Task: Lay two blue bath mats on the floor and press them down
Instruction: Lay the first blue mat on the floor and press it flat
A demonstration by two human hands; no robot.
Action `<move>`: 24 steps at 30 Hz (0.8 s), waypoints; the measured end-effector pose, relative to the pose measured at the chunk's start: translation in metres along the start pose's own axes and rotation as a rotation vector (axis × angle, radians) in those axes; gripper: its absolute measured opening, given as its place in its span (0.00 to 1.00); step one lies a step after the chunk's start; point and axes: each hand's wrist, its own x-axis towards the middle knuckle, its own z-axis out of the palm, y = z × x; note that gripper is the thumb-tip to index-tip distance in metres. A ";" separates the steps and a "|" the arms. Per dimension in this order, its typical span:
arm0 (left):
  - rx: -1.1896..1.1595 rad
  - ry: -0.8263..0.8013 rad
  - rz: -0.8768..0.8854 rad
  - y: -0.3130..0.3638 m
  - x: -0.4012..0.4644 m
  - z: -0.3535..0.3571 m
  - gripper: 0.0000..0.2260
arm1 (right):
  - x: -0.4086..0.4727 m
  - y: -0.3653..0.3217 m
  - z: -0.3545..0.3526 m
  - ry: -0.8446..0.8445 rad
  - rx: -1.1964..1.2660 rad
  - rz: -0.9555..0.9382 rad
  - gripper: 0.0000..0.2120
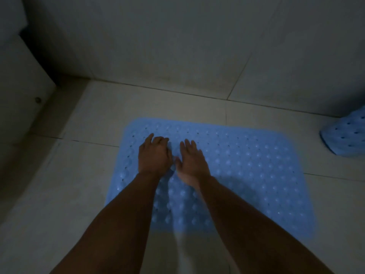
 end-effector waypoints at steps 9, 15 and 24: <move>0.066 0.051 0.020 -0.045 -0.006 0.012 0.25 | -0.009 -0.008 0.049 0.175 -0.161 -0.024 0.45; 0.012 0.024 0.022 -0.038 -0.005 0.007 0.26 | 0.013 -0.008 0.008 0.008 -0.097 0.076 0.34; 0.161 -0.154 0.148 0.003 -0.005 0.054 0.36 | 0.047 0.023 -0.045 0.382 0.298 0.070 0.21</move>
